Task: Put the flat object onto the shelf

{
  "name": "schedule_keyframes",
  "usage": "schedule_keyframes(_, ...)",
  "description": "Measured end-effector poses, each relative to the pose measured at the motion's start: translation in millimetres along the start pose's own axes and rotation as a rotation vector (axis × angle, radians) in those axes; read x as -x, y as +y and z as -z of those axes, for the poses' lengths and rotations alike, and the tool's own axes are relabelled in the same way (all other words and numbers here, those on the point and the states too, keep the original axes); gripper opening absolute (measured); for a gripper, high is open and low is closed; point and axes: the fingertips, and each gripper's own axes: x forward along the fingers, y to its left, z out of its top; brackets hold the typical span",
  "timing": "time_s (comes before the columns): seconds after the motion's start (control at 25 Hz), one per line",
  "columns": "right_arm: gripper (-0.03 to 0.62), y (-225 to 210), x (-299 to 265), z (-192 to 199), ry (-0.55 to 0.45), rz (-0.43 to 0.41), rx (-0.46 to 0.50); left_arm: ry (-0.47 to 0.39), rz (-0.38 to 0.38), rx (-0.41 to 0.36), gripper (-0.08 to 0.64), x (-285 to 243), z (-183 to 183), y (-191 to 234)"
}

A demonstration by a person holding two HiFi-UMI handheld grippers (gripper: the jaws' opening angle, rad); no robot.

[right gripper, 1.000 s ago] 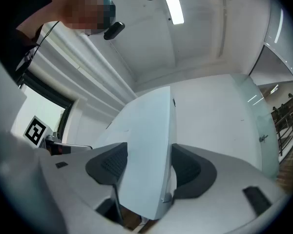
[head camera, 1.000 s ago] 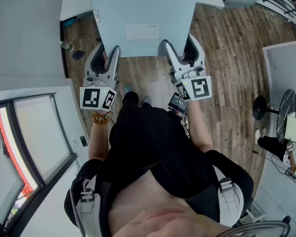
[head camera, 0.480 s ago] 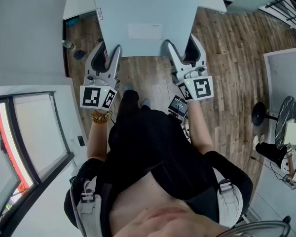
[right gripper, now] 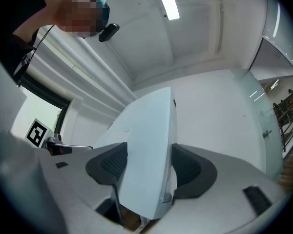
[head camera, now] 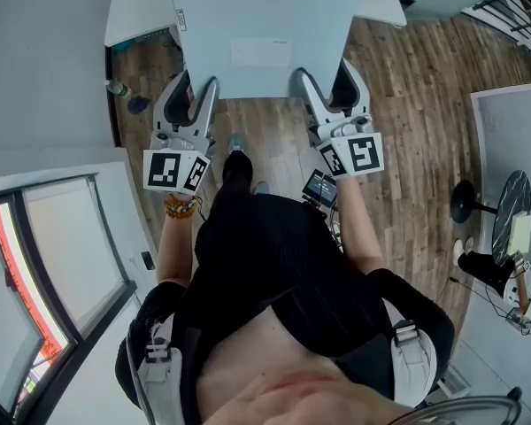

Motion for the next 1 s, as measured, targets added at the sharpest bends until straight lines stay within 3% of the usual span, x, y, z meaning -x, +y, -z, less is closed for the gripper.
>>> schedule_keyframes(0.24,0.281,-37.3,-76.0,17.0,0.021,0.024,-0.003,0.018,0.024,0.020,0.183,-72.9,9.5,53.5)
schedule_keyframes(0.64,0.281,-53.7,-173.9,42.9,0.046,0.051,-0.005,0.027,0.054,0.045,0.183,-139.4,18.5,138.2)
schedule_keyframes(1.0,0.281,-88.2,-239.0,74.2,0.098,0.074,-0.031,0.069,0.072,0.072,0.183,-200.6,40.2,186.3)
